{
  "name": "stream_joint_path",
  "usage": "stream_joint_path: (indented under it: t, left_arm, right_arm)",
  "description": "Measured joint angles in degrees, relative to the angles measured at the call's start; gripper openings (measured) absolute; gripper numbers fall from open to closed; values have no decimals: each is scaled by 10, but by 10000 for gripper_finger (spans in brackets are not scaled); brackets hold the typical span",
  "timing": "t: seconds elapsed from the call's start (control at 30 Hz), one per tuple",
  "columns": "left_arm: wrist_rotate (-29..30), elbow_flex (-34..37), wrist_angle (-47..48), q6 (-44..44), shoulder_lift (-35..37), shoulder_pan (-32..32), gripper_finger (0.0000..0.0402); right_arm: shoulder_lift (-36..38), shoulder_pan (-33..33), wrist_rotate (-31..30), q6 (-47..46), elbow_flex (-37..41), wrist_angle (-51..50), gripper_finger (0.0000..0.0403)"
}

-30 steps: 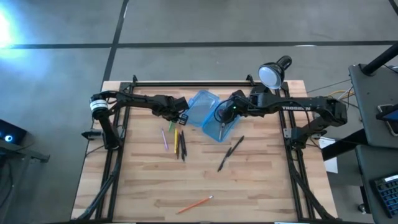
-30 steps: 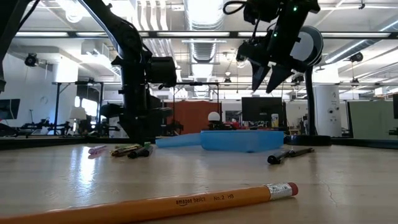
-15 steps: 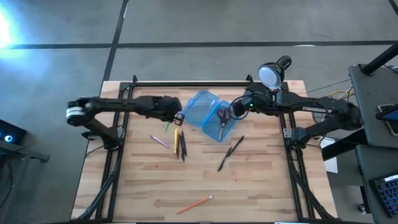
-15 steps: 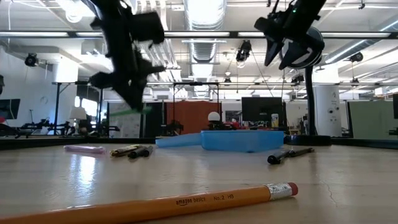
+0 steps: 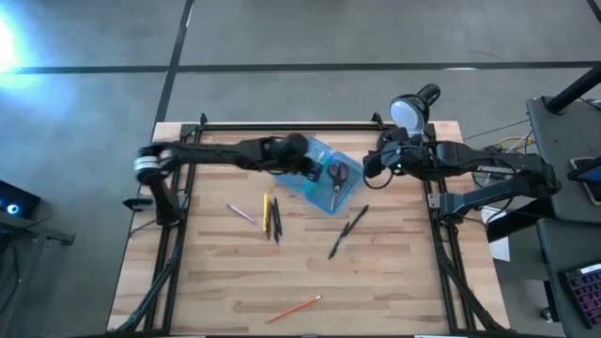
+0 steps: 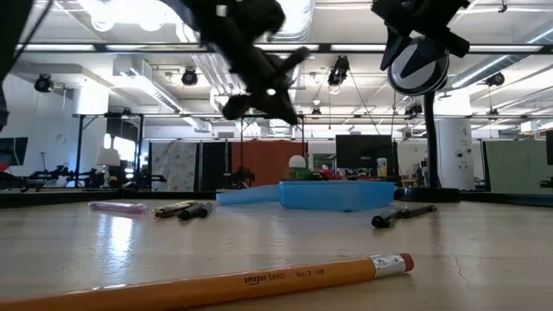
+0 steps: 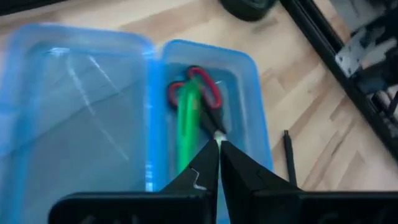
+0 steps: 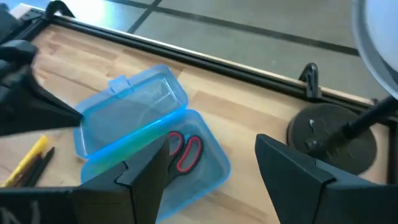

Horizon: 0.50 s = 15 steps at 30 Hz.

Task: Pick & place school supplies into a supply box
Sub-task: Put the green pen into the blue supply box, then put the light purple pen into the blue supply box

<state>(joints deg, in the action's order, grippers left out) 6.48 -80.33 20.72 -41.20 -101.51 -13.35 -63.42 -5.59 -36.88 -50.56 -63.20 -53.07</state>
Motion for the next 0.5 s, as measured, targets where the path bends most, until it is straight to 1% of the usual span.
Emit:
stream_joint_path:
  t: [0.17, 0.3, 0.37, 0.43, 0.5]
  left_arm:
    - [0, -139, 73, 45, -115, -4, 5]
    - [2, -210, 151, 70, -180, -7, 3]
    - [11, -226, 169, 83, -187, -5, 3]
    - [49, -227, 180, 95, -178, 1, 2]
    - [105, -219, 196, 112, -153, 10, 2]
  right_arm:
    - [5, 29, -34, -61, 0, -49, 228]
    - [4, 48, -39, -88, 0, -68, 228]
    - [4, 55, -39, -93, 0, -69, 228]
    - [4, 61, -39, -95, 1, -70, 228]
    - [4, 62, -38, -95, 2, -70, 228]
